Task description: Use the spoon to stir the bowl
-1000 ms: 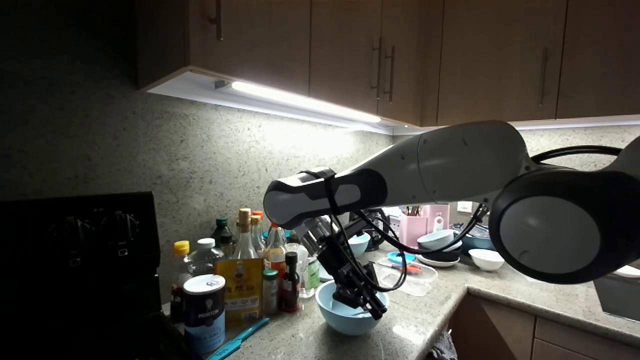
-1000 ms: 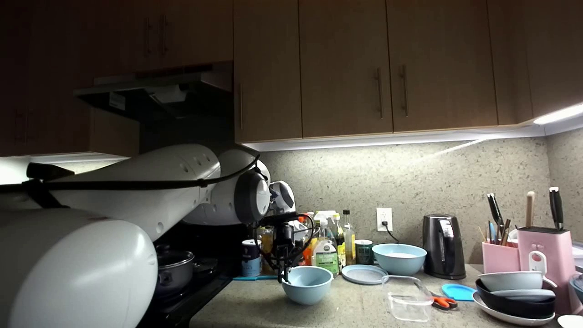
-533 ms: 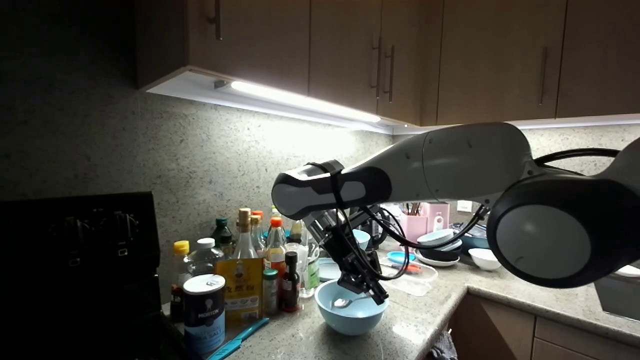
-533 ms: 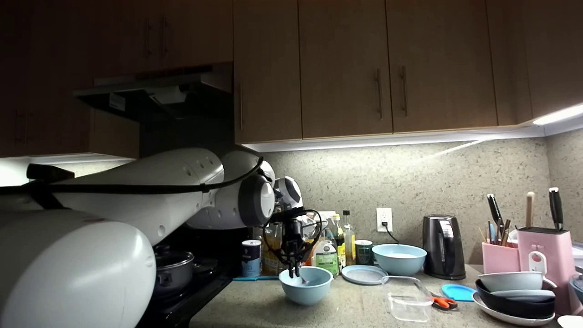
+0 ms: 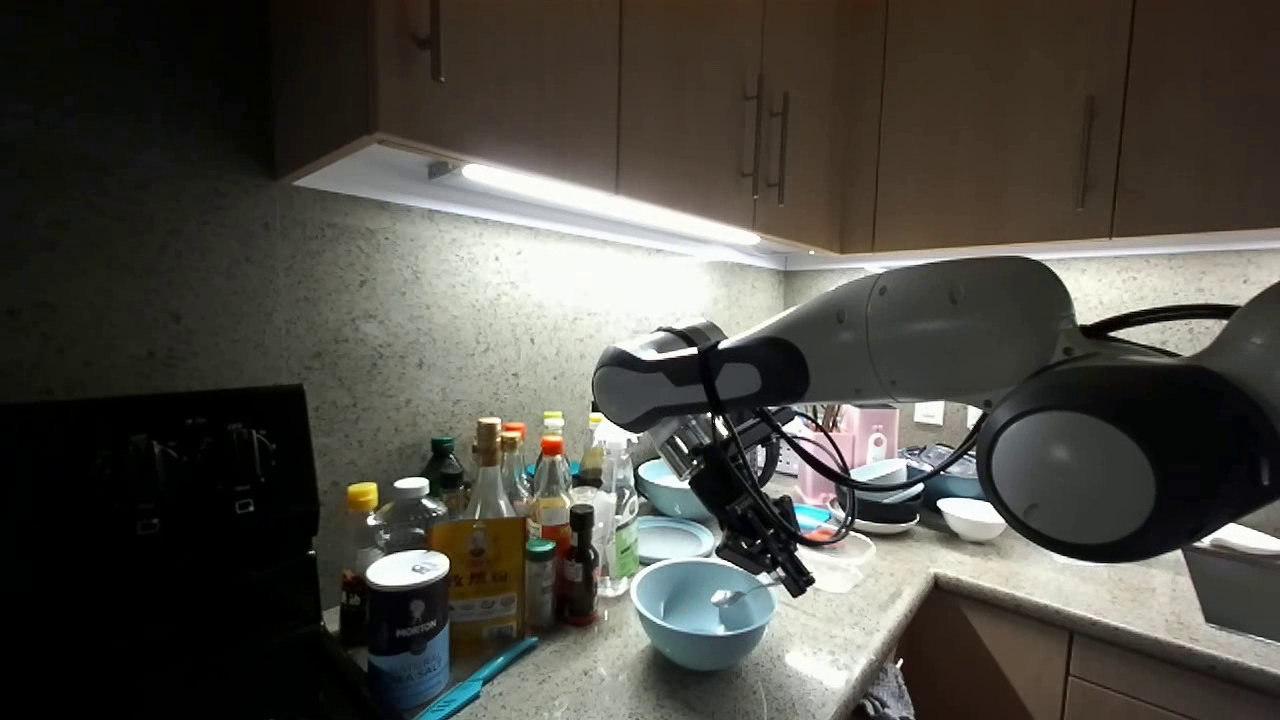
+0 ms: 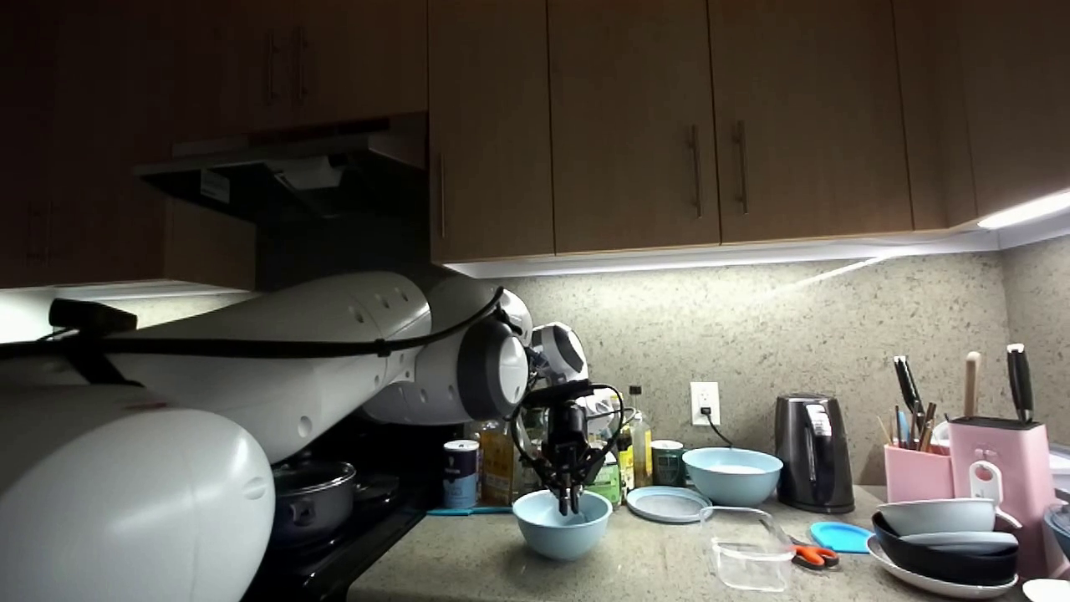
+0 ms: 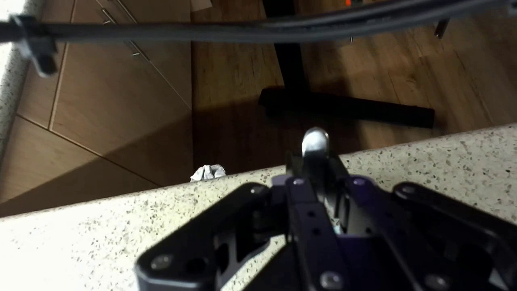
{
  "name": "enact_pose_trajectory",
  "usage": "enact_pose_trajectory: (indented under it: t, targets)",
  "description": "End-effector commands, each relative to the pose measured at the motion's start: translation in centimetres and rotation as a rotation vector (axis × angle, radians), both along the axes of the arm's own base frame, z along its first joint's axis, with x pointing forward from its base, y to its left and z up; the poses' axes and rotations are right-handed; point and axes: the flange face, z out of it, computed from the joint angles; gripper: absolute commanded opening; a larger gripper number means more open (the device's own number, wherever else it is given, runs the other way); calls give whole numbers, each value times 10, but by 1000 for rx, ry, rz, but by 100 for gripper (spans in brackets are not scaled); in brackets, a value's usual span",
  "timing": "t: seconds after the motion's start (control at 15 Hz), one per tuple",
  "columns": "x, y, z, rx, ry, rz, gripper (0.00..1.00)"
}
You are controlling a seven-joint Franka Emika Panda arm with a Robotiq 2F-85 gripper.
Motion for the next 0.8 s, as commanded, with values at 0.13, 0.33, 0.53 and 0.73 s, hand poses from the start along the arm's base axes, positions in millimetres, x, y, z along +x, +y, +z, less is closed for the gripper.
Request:
enact_pose_trajectory:
  t: [0.13, 0.33, 0.53, 0.73]
  targets:
    - [-15, 32, -8, 27, 84, 62, 4]
    - [-20, 63, -14, -3, 78, 126, 4]
    - [-23, 95, -19, -69, 36, 205, 4]
    - [-18, 108, -18, -123, -33, 246, 4]
